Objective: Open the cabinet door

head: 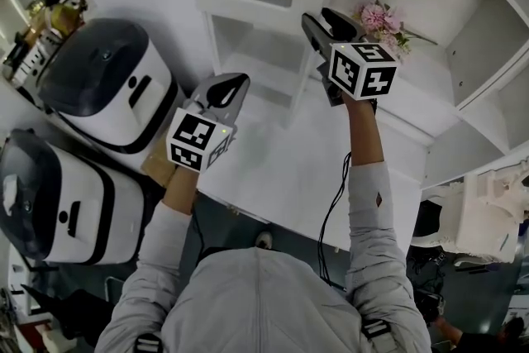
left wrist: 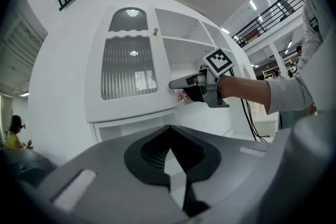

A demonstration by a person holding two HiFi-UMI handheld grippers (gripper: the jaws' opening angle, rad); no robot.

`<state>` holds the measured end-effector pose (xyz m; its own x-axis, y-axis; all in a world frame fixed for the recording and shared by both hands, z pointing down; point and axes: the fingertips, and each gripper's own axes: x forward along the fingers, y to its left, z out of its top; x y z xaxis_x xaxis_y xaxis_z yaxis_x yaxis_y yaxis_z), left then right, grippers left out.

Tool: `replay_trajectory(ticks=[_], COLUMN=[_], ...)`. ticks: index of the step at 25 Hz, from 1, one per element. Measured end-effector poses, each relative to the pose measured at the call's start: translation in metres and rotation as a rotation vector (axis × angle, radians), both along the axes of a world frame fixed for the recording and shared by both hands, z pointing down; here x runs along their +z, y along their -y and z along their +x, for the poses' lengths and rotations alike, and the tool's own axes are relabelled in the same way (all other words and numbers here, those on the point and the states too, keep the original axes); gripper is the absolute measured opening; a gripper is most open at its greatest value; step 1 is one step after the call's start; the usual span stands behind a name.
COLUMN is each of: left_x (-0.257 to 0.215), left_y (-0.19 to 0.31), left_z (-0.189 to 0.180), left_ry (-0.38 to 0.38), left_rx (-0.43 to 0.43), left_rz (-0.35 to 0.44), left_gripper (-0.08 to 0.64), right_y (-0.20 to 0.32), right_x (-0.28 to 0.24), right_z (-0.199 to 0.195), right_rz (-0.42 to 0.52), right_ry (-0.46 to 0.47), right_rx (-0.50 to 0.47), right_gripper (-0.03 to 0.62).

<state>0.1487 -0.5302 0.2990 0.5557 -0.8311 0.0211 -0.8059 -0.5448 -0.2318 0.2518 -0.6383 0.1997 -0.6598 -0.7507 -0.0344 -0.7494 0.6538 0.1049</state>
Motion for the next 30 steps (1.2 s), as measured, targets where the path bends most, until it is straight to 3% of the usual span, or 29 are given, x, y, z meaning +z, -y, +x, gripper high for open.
replay_trajectory(ticks=[3, 10, 13, 22, 30], left_x=[0.004, 0.009, 0.01, 0.016, 0.01], left_y=[-0.002, -0.004, -0.003, -0.009, -0.023], left_z=[0.0, -0.001, -0.003, -0.01, -0.033], left_ry=[-0.001, -0.011, -0.018, -0.04, -0.055], left_rx=[0.006, 0.018, 0.021, 0.022, 0.021], left_rz=[-0.006, -0.017, -0.022, -0.034, -0.01], left_gripper=[0.018, 0.018, 0.018, 0.018, 0.018], right_y=[-0.001, -0.007, -0.013, -0.026, -0.039], right_x=[0.0, -0.001, -0.002, 0.0, 0.002], right_z=[0.0, -0.001, -0.002, -0.008, -0.01], right_rz=[-0.01, -0.043, -0.047, -0.078, -0.09], right_ry=[-0.018, -0.019, -0.002, -0.043, -0.035], right_rx=[0.016, 0.007, -0.009, -0.052, 0.011], right_gripper=[0.145, 0.138, 0.083, 0.086, 0.082])
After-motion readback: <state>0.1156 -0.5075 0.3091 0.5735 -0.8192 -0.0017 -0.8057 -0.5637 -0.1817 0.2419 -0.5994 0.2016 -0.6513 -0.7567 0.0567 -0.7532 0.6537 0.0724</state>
